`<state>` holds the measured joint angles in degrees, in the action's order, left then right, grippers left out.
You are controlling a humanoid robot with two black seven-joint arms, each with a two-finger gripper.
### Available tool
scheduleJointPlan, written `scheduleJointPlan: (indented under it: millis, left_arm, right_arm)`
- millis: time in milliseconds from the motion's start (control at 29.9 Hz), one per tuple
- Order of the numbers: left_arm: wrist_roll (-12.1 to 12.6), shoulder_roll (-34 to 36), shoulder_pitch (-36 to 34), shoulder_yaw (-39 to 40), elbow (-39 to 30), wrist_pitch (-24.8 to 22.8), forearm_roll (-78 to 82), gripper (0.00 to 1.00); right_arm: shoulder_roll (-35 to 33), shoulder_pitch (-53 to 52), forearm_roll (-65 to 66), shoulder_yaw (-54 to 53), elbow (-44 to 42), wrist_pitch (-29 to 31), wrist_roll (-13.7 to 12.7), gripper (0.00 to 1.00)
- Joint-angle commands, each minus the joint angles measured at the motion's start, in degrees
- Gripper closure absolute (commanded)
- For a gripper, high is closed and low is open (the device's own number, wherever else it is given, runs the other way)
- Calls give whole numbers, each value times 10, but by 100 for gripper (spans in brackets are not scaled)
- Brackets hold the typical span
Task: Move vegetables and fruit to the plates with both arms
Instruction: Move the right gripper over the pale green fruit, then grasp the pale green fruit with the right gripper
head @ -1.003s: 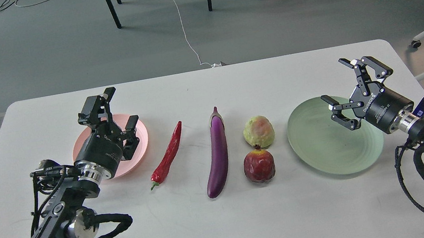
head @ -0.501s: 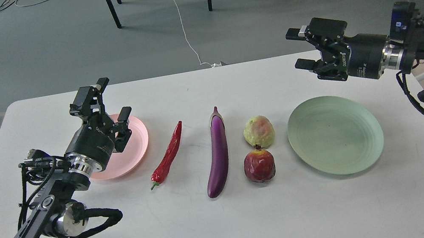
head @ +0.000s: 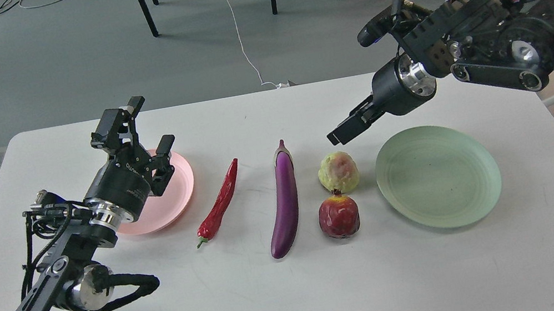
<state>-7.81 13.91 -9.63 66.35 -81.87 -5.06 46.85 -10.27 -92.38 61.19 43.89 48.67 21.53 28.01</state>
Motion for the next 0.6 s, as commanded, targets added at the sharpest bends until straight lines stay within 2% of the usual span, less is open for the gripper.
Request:
scheduleJointPlan:
  millis: [0,368,568]
  left_arm:
    - [1,1,0,0,-5,1,0,2]
    - [1,0,6,-1,-8,1,0,2]
    - [1,2,13,-1,-15,1,0,2]
  right_arm:
    - [45,21,0,39,-27,-35,0,1]
    - [60,82,-18,24,-65,-62,0,3]
    - [62,96,-52,28,-71,-78,0,7]
